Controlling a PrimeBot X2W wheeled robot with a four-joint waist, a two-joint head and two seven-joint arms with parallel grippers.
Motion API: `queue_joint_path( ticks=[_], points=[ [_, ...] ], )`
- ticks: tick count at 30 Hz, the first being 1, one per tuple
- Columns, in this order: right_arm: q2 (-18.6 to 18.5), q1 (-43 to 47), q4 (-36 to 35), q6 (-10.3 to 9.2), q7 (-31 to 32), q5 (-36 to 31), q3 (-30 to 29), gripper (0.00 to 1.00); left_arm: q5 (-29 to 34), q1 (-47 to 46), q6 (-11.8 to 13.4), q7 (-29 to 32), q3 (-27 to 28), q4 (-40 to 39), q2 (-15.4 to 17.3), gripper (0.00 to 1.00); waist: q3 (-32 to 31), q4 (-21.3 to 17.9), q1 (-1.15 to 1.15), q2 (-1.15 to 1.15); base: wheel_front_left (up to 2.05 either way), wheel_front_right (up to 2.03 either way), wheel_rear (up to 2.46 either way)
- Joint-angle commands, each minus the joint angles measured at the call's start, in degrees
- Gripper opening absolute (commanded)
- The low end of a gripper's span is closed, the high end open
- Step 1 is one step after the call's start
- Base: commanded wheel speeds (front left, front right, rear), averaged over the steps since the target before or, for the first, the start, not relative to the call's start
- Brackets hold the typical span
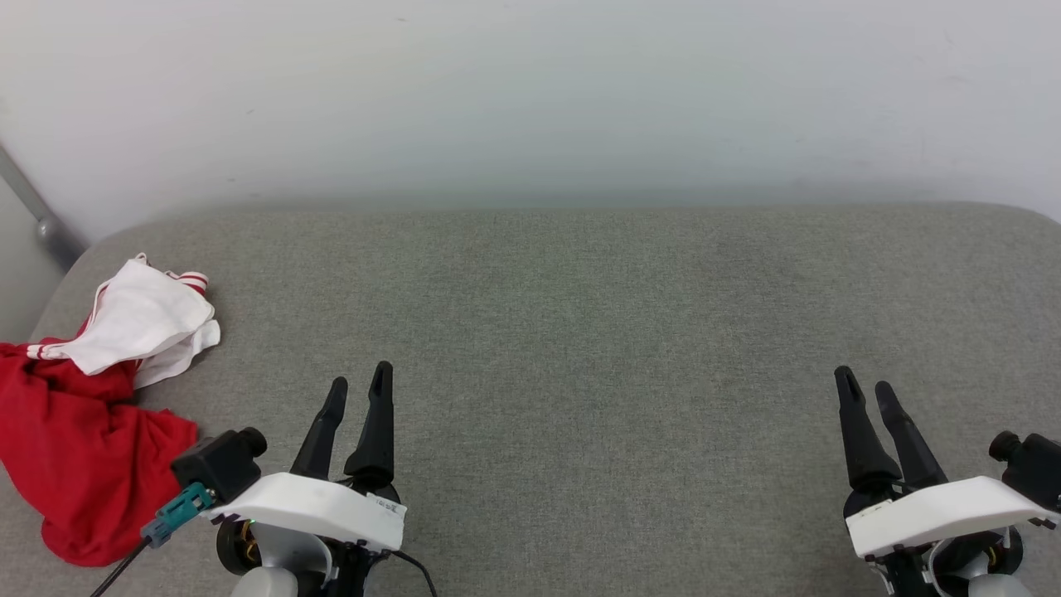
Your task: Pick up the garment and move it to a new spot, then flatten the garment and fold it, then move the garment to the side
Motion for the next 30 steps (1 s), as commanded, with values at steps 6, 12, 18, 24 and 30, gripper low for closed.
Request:
queue_joint_path(
  ticks=[6, 12, 18, 24, 30],
  points=[
    [0.1, 0.5, -2.6, 0.0, 0.8, -6.7, -0.3, 1.0, 8.5, -1.7, 1.5, -1.5, -1.8, -0.4, 1.4, 1.0, 0.0, 0.1, 0.0, 0.0, 0.0, 0.0, 0.0],
    [0.2, 0.9, -3.6, 0.0, 1.5, -10.2, -0.7, 1.0, 13.7, -2.0, 2.8, -2.5, -3.5, -0.4, 2.4, 1.0, 0.1, 0.1, 0.0, 0.0, 0.0, 0.0, 0.0],
    [0.2, 1.2, -4.2, 0.0, 2.1, -13.5, -1.3, 1.0, 17.2, -2.2, 4.0, -3.2, -4.8, -0.3, 3.2, 1.0, 0.1, 0.3, 0.0, 0.0, 0.0, 0.0, 0.0],
    [0.2, 1.5, -4.7, 0.0, 2.8, -17.1, -1.9, 1.0, 20.8, -2.3, 5.3, -4.1, -6.1, -0.3, 4.0, 1.0, 0.1, 0.6, 0.0, 0.0, 0.0, 0.0, 0.0],
    [0.2, 1.6, -5.2, 0.0, 3.1, -20.5, -2.1, 1.0, 23.7, -2.1, 6.4, -4.9, -7.0, 0.1, 4.8, 1.0, 0.1, 0.7, 0.0, 0.0, 0.0, 0.0, 0.0]
  ],
)
